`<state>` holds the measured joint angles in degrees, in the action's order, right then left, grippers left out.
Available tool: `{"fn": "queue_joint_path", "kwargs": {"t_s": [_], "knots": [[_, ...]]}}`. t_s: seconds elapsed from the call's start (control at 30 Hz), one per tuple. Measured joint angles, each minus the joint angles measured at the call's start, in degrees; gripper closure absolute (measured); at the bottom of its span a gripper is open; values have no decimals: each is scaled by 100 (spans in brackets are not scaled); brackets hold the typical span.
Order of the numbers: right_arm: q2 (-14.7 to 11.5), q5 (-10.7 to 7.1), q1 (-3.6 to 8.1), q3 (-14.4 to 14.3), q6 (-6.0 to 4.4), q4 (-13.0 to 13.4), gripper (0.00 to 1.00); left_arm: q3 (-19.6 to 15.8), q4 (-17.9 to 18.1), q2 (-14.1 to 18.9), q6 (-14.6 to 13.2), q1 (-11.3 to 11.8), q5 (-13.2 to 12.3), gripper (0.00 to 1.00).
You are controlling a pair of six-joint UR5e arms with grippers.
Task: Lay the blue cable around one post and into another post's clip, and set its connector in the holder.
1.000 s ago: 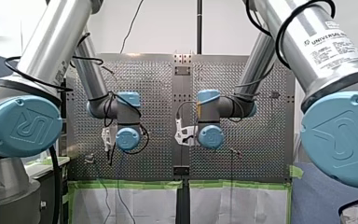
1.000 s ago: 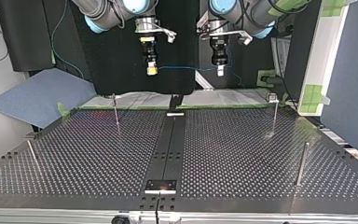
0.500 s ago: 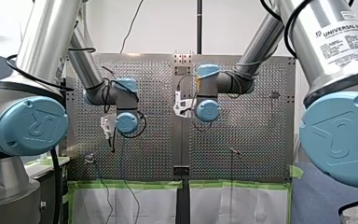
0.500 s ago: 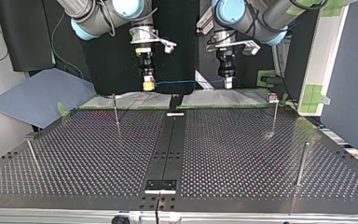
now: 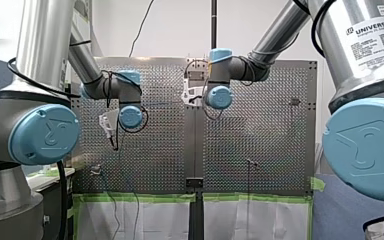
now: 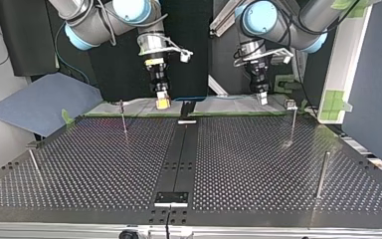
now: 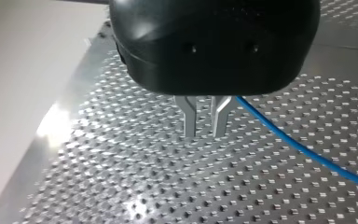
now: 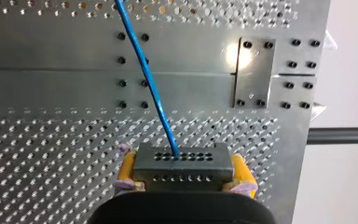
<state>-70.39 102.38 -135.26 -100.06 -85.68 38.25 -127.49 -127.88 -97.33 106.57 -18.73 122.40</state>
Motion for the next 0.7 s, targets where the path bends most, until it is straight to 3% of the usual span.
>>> {"fn": "queue_joint_path", "kwargs": {"t_s": [0.4, 0.7], "knots": [[13, -181, -50, 495, 47, -350, 67, 215, -635, 639, 588, 297, -1, 80], [31, -273, -98, 824, 80, -488, 67, 269, -1147, 1150, 684, 521, -1, 80]]}}
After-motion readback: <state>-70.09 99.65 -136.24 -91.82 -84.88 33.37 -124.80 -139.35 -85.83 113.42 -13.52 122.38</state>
